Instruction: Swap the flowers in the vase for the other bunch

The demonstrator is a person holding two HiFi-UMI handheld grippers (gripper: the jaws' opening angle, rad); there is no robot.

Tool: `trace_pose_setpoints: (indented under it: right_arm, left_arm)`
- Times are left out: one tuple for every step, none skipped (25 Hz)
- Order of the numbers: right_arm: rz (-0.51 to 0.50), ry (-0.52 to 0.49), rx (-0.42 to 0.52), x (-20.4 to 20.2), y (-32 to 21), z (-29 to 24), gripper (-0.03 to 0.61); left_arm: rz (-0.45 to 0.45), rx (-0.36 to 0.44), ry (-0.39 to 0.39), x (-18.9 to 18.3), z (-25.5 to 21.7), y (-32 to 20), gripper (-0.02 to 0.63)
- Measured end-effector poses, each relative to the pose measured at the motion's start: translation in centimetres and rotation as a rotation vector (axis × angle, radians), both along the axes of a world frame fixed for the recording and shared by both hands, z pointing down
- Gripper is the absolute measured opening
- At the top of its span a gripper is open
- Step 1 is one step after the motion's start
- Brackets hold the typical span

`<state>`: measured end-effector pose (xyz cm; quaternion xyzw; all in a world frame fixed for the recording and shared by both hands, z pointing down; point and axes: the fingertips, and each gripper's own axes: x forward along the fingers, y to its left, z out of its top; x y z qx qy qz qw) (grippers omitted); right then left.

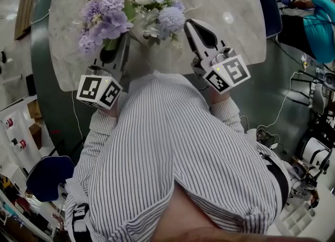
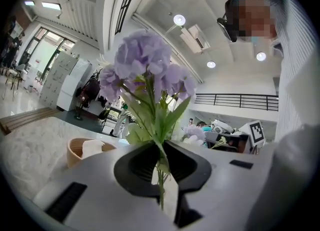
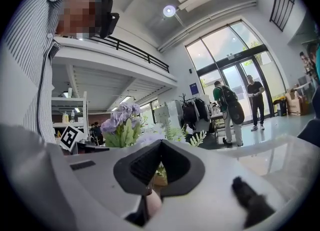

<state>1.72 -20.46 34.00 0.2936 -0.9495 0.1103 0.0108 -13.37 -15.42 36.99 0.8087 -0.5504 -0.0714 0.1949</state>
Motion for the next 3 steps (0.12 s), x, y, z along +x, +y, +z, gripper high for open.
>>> trace_pose_setpoints:
  right_arm:
    - [0.000,-0.001,0.004,-0.03,0.01,-0.11,0.015]
    - [0.001,-0.003,0.008,-0.05,0.01,-0.23,0.015]
    - [0.003,-0.004,0.013,-0.06,0.00,-0.37,0.015]
  left_arm:
    - [0.000,0.000,-0.001,-0.05,-0.01,0.01,0.048]
    - [-0.001,0.001,-0.002,-0.10,-0.03,0.00,0.048]
    - [-0.001,0.001,-0.002,-0.14,-0.05,-0.01,0.048]
